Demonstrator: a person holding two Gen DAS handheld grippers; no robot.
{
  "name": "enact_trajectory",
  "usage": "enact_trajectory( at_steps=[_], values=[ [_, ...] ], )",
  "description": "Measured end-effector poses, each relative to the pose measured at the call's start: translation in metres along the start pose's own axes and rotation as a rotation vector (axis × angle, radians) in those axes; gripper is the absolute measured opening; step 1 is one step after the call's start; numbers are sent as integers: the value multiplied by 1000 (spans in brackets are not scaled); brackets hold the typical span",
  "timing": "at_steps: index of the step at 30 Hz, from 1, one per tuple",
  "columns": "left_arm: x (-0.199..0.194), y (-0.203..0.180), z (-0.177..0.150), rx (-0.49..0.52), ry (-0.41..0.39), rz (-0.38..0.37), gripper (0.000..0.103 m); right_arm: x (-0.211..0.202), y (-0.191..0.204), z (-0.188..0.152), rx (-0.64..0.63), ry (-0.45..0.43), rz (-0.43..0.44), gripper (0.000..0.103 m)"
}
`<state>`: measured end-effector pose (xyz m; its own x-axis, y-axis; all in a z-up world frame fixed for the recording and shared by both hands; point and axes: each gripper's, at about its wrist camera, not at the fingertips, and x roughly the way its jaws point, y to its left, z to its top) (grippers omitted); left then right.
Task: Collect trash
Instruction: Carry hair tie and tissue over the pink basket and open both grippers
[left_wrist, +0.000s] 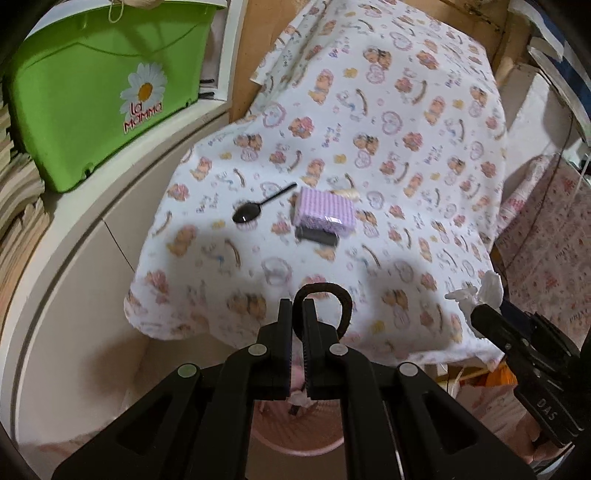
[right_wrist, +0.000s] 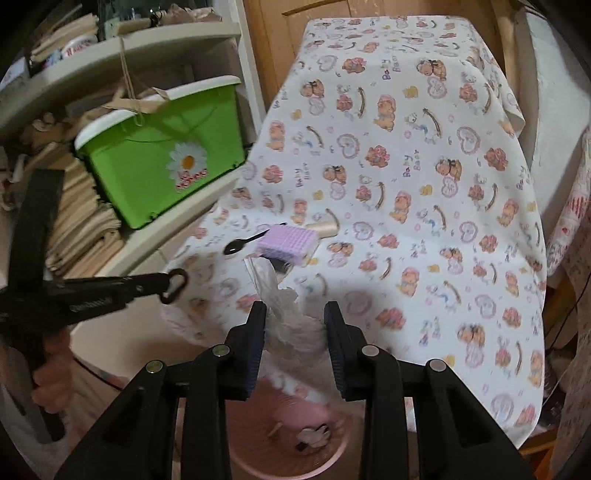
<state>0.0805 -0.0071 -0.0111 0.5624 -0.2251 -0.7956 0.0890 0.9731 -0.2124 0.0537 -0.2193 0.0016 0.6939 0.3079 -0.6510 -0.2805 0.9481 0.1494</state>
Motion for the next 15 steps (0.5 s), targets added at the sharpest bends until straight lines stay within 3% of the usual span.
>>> enact_trajectory(
  at_steps=[5,15],
  values=[
    [2,-5,-19,18,36,5,5,-9,0,-17,52,27,53,34],
    [30,-12,-41,42,138,31,5,21,-8,-45,88,125,53,35]
  ],
)
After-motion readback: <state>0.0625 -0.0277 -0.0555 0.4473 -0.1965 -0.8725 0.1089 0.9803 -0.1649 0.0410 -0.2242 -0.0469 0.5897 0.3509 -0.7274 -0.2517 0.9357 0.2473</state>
